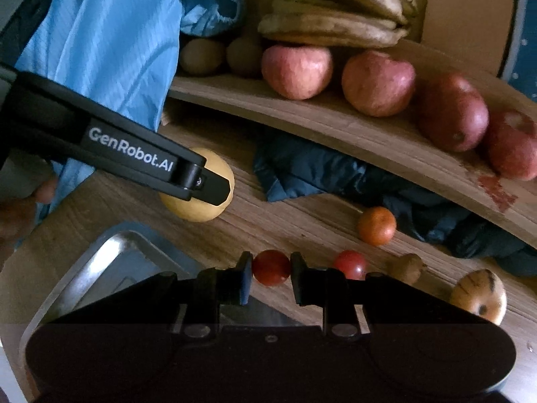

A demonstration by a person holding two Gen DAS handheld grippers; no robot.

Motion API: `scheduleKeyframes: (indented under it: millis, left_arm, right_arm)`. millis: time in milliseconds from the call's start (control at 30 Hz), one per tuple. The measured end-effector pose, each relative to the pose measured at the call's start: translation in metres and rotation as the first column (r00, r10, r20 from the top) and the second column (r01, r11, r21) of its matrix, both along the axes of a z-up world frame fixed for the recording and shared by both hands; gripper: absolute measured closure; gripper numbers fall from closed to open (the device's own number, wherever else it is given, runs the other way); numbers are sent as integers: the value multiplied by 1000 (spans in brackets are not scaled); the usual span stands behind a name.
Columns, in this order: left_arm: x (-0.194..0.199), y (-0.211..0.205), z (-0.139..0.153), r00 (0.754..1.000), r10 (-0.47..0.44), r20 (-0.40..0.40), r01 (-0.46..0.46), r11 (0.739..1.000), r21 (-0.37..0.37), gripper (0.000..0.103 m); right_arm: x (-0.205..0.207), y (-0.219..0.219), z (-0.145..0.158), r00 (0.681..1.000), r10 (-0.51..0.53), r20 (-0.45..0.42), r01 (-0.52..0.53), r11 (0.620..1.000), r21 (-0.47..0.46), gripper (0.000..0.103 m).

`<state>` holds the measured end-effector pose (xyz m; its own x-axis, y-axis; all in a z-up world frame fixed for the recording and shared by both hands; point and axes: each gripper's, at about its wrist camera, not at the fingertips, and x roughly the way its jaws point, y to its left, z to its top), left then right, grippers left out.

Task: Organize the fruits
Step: 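Carry the citrus in the left gripper onto the tray and open it while the right releases the tomato there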

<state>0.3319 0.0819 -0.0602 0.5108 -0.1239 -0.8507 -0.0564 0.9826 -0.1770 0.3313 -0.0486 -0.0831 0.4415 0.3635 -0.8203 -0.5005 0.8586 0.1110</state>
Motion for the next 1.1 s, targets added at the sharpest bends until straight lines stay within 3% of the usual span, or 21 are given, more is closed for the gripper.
scheduleKeyframes:
  millis: [567, 1100]
  left_arm:
    - [-46, -47, 7, 994, -103, -21, 102, 994, -37, 35]
    - [-85, -88, 3, 986, -154, -58, 151, 987, -52, 35]
  right_arm:
    - [-69, -46, 24, 999, -48, -4, 48, 999, -19, 78]
    - [-128, -86, 25, 997, -60, -44, 58, 997, -45, 78]
